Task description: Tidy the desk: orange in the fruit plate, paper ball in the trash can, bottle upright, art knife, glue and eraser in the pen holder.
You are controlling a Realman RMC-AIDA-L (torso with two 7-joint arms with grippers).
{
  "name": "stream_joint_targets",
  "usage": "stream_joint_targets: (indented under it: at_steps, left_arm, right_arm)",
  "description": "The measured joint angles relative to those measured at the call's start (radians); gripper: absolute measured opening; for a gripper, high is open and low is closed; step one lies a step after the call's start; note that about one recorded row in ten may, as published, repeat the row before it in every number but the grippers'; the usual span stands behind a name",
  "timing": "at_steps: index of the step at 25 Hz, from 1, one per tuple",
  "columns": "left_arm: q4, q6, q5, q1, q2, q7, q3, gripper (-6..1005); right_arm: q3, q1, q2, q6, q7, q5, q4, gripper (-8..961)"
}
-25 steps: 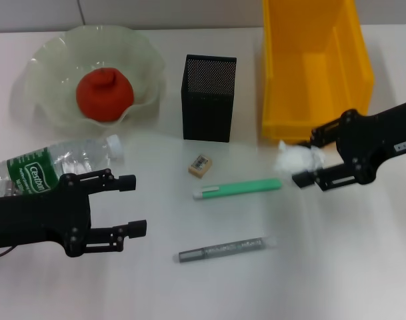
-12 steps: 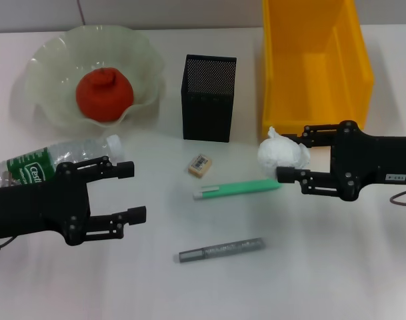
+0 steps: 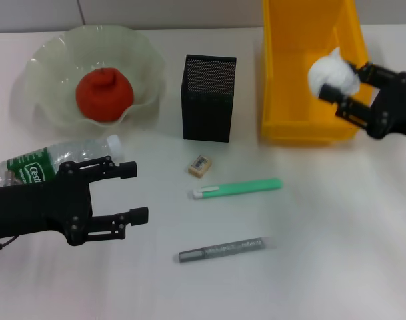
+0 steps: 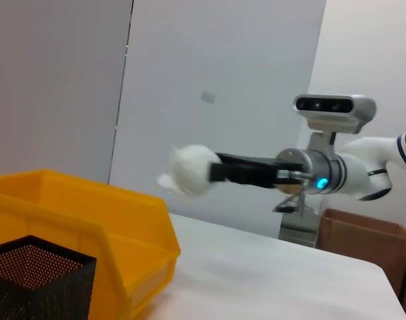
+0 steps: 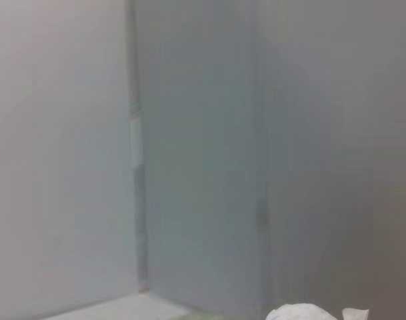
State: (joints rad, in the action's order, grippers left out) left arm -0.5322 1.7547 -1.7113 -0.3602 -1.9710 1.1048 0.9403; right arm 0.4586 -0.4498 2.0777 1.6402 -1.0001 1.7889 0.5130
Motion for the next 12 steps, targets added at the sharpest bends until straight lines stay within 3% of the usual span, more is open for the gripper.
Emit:
stream_joint_targets:
  at_steps: [6, 12]
  left_arm:
    - [-0.002, 0.005, -0.001, 0.000, -0.002, 0.004, 0.000, 794]
    - [0.000, 0.009, 0.000, 0.000, -0.002, 0.005, -0.001, 794]
  right_arm:
    - [-0.001, -0.034, 0.002, -0.157, 0.030, -0.068, -0.043, 541]
    - [0.000, -0.067, 0.003, -0.232, 0.041, -0.102, -0.060, 556]
